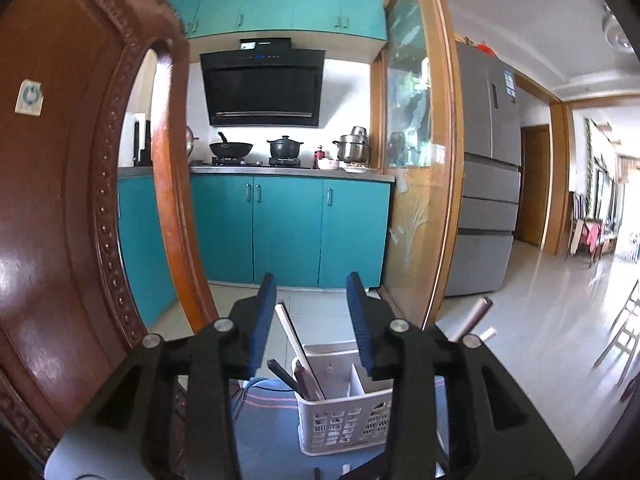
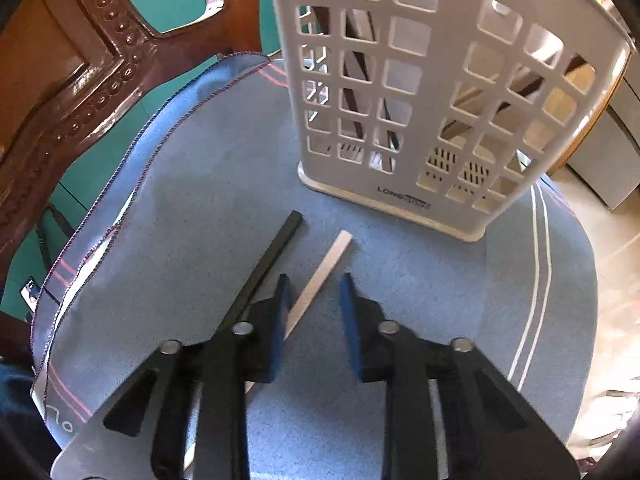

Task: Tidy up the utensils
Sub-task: 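Move both open tools back down to the last black and white chopsticks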

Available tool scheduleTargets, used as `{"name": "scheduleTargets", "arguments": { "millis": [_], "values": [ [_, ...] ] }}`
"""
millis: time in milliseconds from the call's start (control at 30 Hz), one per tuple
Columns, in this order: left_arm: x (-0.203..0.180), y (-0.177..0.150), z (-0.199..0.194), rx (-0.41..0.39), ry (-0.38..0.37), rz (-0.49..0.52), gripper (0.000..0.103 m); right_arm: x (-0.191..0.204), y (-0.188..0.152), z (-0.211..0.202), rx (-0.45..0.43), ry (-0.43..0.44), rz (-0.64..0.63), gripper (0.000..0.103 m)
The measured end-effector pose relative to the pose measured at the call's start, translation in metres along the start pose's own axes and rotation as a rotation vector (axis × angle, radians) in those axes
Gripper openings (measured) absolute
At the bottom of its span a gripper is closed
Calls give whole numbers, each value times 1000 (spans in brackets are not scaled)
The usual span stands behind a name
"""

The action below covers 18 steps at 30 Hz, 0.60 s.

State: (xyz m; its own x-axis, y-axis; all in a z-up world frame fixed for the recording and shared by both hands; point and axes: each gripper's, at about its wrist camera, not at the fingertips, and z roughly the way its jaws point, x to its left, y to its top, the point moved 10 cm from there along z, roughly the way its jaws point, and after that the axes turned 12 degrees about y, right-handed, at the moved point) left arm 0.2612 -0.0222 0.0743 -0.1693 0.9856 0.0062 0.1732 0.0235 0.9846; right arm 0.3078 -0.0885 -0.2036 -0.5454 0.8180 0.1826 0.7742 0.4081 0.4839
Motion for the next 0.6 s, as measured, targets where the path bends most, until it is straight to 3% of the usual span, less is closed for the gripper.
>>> {"name": "scheduleTargets", "arguments": {
  "millis": [233,600],
  "values": [
    [-9,-10,-4,16,-22,33,40,-31,-14,-23,-7,3,89,8],
    [-34,-57,-16,103,-90,91,40,-96,-32,-52,-72,-5,289,7]
  ]
}}
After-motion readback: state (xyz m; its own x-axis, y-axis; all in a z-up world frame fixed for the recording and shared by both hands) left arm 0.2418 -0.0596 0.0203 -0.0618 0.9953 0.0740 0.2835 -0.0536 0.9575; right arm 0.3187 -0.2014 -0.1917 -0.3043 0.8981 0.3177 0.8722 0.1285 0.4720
